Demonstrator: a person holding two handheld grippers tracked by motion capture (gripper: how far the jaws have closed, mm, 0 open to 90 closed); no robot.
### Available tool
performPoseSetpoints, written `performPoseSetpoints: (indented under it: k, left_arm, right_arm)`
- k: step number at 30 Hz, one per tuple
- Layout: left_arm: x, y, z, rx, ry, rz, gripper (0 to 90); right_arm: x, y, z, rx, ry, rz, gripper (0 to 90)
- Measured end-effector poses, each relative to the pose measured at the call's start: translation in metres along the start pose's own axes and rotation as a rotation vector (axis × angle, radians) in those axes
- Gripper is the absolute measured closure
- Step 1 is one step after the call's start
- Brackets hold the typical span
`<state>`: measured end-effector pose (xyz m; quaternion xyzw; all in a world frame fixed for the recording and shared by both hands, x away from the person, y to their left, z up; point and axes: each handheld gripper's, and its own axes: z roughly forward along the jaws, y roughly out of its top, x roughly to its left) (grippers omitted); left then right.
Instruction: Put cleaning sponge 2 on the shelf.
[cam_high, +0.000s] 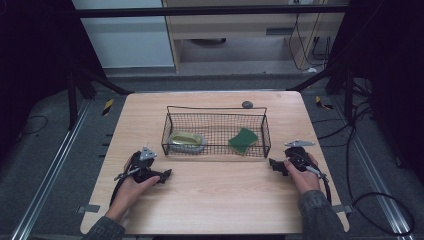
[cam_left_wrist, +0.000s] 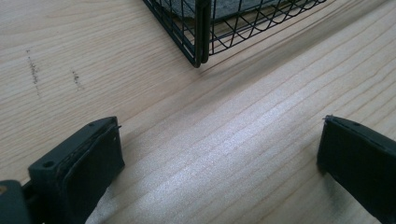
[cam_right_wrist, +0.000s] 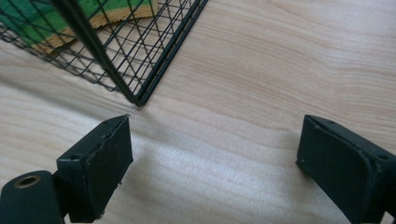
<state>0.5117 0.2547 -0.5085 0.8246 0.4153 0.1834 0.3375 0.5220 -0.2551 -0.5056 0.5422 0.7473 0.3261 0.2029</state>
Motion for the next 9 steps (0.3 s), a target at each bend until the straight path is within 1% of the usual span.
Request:
performPoseSetpoints:
  k: [2,3,4,5,9]
  left_arm:
    - [-0.0002,0.0000,0.0001,0.000,-0.001,-0.003,0.0]
    - [-0.0002,0.0000,0.0001,0.000,0.000,-0.003,0.0]
    - [-0.0002,0.0000,0.0001,0.000,0.000,-0.003,0.0]
    - [-0.0002,0.0000,0.0001,0.000,0.000,-0.004,0.0]
    - [-0.0002,0.0002,0.0004,-0.001,0.000,-0.005,0.0]
  right_arm:
    - [0.0012,-0.0001,0.0017,-0.009,-0.006,-0.004,8.2]
    - [0.0037,-0.0009,0.0036,-0.016,-0.029,-0.018,7.1]
    - [0.0037,-0.0009,0.0036,-0.016,-0.029,-0.018,7.1]
    - [0.0066,-0.0026,0.0061,-0.030,-0.040,-0.033,3.9]
    - [0.0076,-0.0025,0.0072,-0.029,-0.044,-0.034,3.0]
